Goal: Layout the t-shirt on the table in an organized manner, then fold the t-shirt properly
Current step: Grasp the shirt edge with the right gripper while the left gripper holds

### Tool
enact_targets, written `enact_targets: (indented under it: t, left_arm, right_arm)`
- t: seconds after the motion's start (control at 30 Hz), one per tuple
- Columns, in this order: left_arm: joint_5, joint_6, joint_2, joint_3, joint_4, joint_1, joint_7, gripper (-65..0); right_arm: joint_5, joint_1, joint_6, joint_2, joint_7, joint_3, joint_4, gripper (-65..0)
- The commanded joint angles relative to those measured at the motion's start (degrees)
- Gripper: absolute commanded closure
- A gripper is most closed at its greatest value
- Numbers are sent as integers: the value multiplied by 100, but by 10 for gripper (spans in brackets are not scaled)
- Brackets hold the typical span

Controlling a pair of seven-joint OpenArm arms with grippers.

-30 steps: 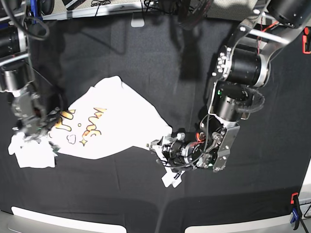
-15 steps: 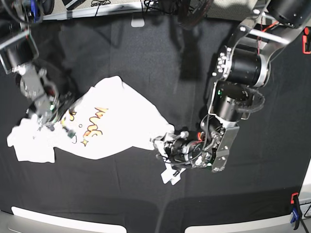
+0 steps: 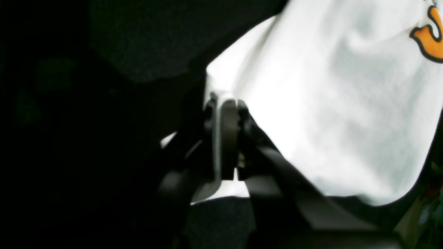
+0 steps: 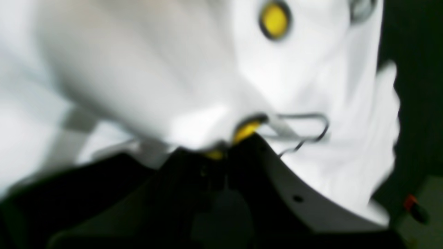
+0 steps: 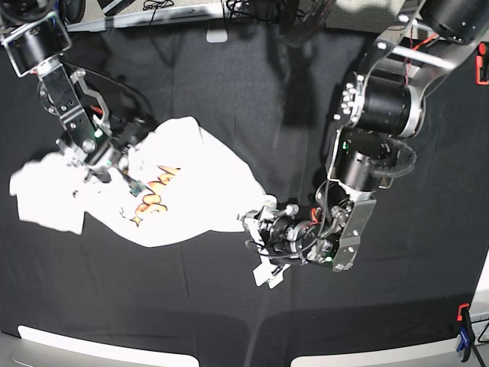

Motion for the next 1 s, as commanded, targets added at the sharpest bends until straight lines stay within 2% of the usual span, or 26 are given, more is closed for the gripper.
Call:
enact_targets:
  t: [0.0,0.07,0.17,0.4,0.43,0.53,0.63,0.7,0.77,0.83,0.87,0.97]
  left_arm:
    - [-98,-61,39,0,90,-210,-55,0]
    - [-98,-61,37,0,90,-210,-96,0]
    - [-98,-61,37,0,90,-210,-92,0]
    - [-103,-61,39,0,90,-208,-94,0]
    - [-103,-61,39,0,90,-208,-92,0]
    - [-107,-59,39,0,90,-205,-92,0]
    - [-142,-59,39,0,90,-208,-92,0]
    - [-212,-61,39,0,90,-208,-92,0]
    - [-348,-61,42,0,90,-208,-92,0]
    - [-461,-61,42,0,90,-208,-94,0]
    - [-501,-61,42,0,90,-208,-92,0]
    - [-553,-61,39,0,90,-208,-92,0]
  right_arm:
    - [127,120,48,72,28,146,273,0]
    - [138,125,50,72,-70,365,584,0]
    - [-63,129,-118,72,-50,922,874,0]
    - [-319,127,-136,79,-166,3086,538,0]
    - [-267,127,-140,96,-138,3436,378,-9]
    - [175,129,-133,201,184,4402,-330,-92]
    - [417,129,-131,317,439,5130,-1213,-153]
    - [435,127,-131,402,649,5477,-1816,-165]
    - [463,131,-129,485,1095,5737,-2490,-165]
    - [846,186,-109,562,1362,5895,-3206,-165]
    - [1047,249,24,590,1392,5947,-3543,-165]
    - [1764,439,752,632,1285,6006,-4168,-165]
